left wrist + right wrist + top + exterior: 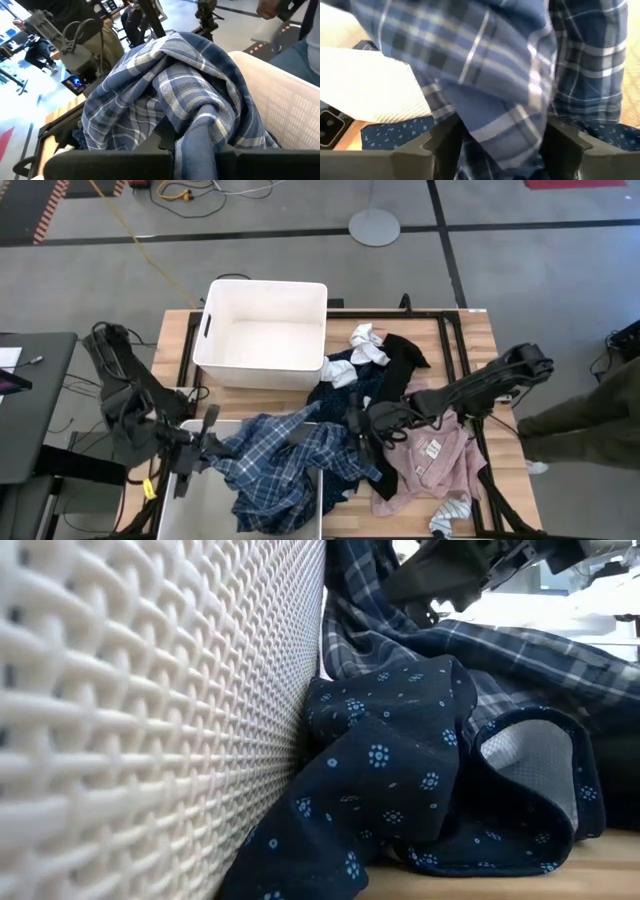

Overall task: Sort clothes
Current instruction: Put the blue pants into the bottom white laundry organizer

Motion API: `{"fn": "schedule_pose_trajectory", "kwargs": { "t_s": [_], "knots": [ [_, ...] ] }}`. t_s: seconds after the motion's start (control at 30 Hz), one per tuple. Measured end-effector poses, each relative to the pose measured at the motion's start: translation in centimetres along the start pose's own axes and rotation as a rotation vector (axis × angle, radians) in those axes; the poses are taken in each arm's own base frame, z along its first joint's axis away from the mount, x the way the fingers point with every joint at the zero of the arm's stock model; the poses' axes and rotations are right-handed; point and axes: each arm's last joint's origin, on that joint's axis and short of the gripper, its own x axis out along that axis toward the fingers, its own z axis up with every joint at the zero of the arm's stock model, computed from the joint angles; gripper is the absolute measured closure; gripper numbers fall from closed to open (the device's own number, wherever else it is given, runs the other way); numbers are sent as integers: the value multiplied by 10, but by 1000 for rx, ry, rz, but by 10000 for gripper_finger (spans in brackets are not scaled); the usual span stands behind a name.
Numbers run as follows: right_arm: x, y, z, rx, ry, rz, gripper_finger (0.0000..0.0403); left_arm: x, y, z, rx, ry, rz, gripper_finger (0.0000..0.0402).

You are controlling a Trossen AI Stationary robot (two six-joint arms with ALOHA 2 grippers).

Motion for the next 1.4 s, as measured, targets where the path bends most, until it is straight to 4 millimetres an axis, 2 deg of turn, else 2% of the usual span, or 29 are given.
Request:
{"fn": "schedule_pose_trajectory", "kwargs": {
  "t_s": [0.13, 0.3, 0.37, 0.53, 0.8, 1.0, 1.17, 1.4],
  "knots": [
    [15, -1, -8, -39, -4, -4, 213, 8, -6, -1, 11, 22, -2, 401],
    [23, -8, -9, -84, 21, -34, 354, 9, -11, -3, -26, 45, -14, 401],
    [20, -10, -4, -120, 6, -44, 388, 8, -12, -4, -45, 56, -18, 401],
    [-7, -15, 20, -177, -41, -135, 397, 8, -19, -9, -103, 108, -28, 401],
    [-60, -15, 75, -326, -290, -202, 401, 21, -33, -22, -152, 245, -35, 401],
    [-77, -9, 112, -465, -424, -183, 402, 43, -44, -29, -141, 316, 6, 389],
    [-68, -1, 139, -568, -486, -95, 402, 55, -44, -33, -162, 350, 59, 315],
    [-44, 19, 163, -722, -540, 94, 403, 56, -40, -36, -216, 367, 121, 172]
  ]
}}
